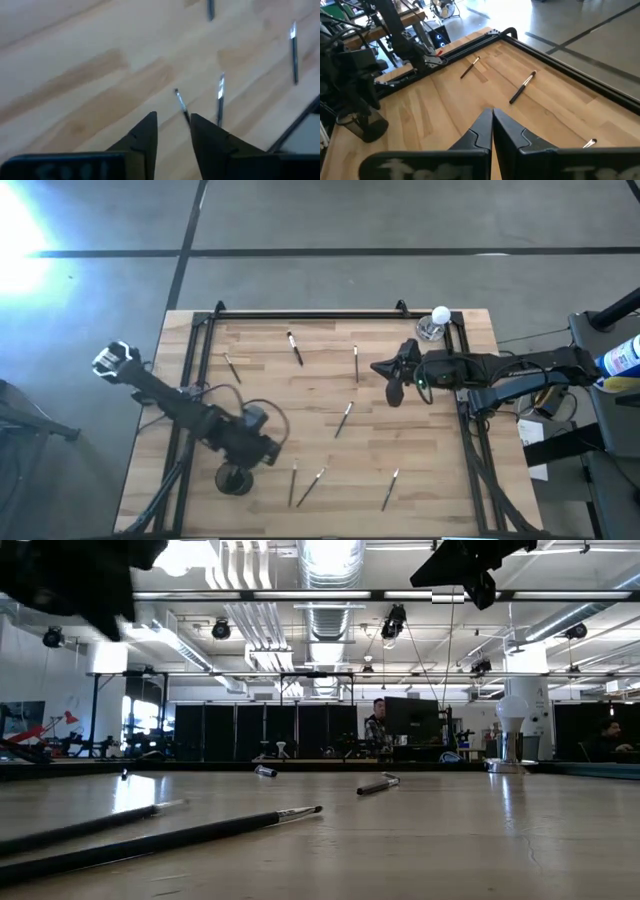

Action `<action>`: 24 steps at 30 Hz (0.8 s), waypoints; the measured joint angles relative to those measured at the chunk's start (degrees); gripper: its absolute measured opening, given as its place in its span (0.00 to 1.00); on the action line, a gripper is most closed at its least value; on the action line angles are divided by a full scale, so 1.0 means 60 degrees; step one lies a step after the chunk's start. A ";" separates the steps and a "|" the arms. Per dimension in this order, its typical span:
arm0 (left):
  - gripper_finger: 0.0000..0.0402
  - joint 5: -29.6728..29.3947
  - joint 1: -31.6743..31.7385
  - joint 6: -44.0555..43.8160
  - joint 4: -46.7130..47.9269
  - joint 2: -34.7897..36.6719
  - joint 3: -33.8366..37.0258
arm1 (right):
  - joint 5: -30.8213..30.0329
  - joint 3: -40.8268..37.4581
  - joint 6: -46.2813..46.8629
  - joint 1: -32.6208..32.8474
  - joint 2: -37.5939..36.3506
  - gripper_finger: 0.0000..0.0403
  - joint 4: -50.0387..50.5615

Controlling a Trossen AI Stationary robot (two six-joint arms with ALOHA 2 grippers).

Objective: Pick & Place Makeup Brushes
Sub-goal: Put the eyeshadow brush into the holder

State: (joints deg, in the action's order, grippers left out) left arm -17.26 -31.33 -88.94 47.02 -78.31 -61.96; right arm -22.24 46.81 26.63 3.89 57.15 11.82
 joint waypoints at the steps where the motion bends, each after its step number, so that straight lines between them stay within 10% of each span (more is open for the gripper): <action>1: 0.28 0.0027 0.0206 0.0222 -0.0146 -0.0257 -0.0226 | 0.0000 0.0000 0.0001 0.0012 -0.0050 0.02 0.0028; 24: 0.29 0.0593 0.1104 0.1253 -0.2534 -0.4295 -0.2276 | -0.0002 -0.0248 0.0499 0.0898 -0.1520 0.02 0.1582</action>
State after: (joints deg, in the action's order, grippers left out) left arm -13.70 -24.71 -81.42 31.82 -104.08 -75.61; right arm -22.25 45.32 29.63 9.28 48.04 21.31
